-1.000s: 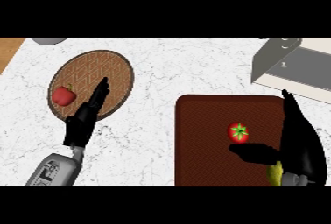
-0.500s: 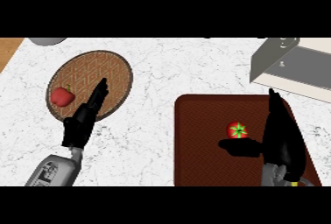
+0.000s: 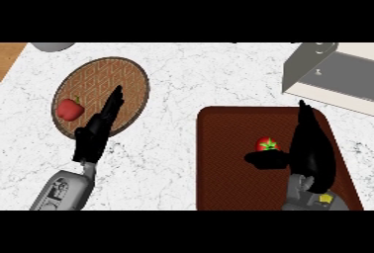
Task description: Pick the tomato from the tray and place it in the tiered shelf
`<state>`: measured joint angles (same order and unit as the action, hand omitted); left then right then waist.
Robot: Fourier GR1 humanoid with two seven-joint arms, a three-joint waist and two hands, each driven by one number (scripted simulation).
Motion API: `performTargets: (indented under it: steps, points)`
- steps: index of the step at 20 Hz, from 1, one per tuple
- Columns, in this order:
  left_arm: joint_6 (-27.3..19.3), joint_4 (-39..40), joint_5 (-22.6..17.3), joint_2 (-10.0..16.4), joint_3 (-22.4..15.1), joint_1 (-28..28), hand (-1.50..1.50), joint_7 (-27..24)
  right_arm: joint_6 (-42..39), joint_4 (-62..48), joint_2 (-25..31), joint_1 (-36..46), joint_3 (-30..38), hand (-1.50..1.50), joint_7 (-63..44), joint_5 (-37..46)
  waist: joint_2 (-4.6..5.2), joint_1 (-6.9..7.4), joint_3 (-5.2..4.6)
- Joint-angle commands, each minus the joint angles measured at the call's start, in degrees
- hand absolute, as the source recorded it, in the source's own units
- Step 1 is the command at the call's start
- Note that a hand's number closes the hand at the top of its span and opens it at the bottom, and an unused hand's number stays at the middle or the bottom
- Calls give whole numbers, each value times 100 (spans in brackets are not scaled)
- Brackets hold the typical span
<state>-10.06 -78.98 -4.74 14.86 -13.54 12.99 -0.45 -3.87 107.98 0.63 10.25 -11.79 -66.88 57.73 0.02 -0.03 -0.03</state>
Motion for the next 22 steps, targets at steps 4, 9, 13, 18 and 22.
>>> performTargets:
  steps: [4, 9, 13, 18, 22]
  points:
    - [-58, -155, 199, -201, -94, -70, 0, 130, -142, -220, -61, -70, 131, -150, -784, -8, -6, -1, 2]
    - [105, -144, 241, -83, 83, -196, 0, -85, -198, -431, -62, 93, 217, -150, -767, -73, -6, 13, 2]
    - [151, 99, 222, -229, 168, -56, 0, -92, -283, -438, -62, 66, -157, -150, -1116, -1, -3, 0, -1]
    - [30, -534, 442, -234, 65, -289, 0, 281, 187, -394, -62, -530, -282, -150, -762, 126, -18, 0, 3]
    - [392, -12, 233, -142, 450, 36, 0, 145, 231, -1338, -62, 71, 366, -150, -349, 4, 4, 12, 2]
